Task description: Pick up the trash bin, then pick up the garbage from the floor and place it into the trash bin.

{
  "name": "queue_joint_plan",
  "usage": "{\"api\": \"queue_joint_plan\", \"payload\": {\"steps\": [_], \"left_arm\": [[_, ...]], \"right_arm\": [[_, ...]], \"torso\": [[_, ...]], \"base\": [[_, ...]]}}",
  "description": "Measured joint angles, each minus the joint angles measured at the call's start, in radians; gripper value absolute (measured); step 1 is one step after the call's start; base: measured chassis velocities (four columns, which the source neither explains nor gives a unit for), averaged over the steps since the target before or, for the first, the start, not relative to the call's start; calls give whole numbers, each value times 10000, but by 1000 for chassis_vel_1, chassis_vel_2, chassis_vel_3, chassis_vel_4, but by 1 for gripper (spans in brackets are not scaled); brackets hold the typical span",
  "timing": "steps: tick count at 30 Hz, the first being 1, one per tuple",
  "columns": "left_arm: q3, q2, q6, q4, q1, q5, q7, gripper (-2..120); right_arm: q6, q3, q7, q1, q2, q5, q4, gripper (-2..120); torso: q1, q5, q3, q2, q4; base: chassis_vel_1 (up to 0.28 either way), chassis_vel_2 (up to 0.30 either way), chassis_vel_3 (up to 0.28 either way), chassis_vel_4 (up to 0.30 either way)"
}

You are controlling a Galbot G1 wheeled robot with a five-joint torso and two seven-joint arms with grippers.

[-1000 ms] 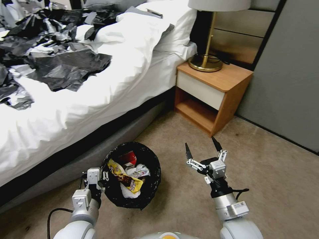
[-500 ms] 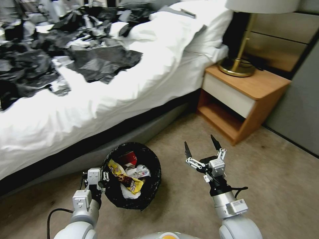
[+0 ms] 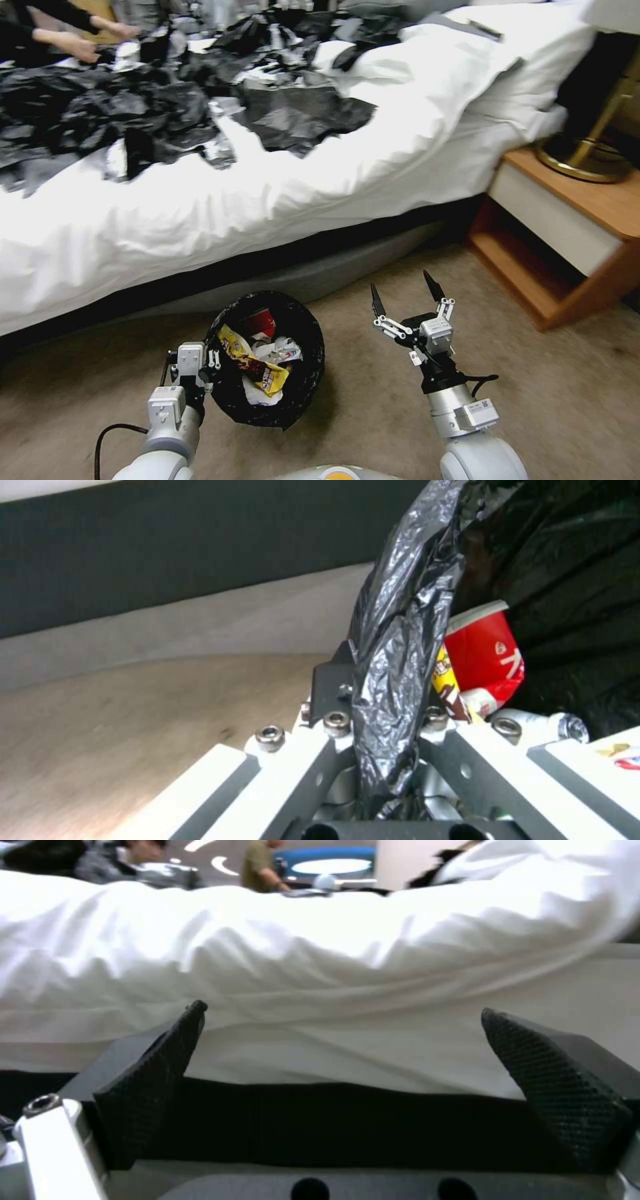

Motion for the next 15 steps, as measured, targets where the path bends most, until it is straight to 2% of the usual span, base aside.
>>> {"api": "queue_joint_plan", "payload": {"steps": [15], "left_arm": [[-78, -51, -220, -92, 480, 124, 75, 1]], "right_arm": [[-180, -222, 15, 163, -19, -4, -129, 100]], "torso": [[0, 0, 0, 0, 0]], "base": [[129, 129, 123, 122]]}}
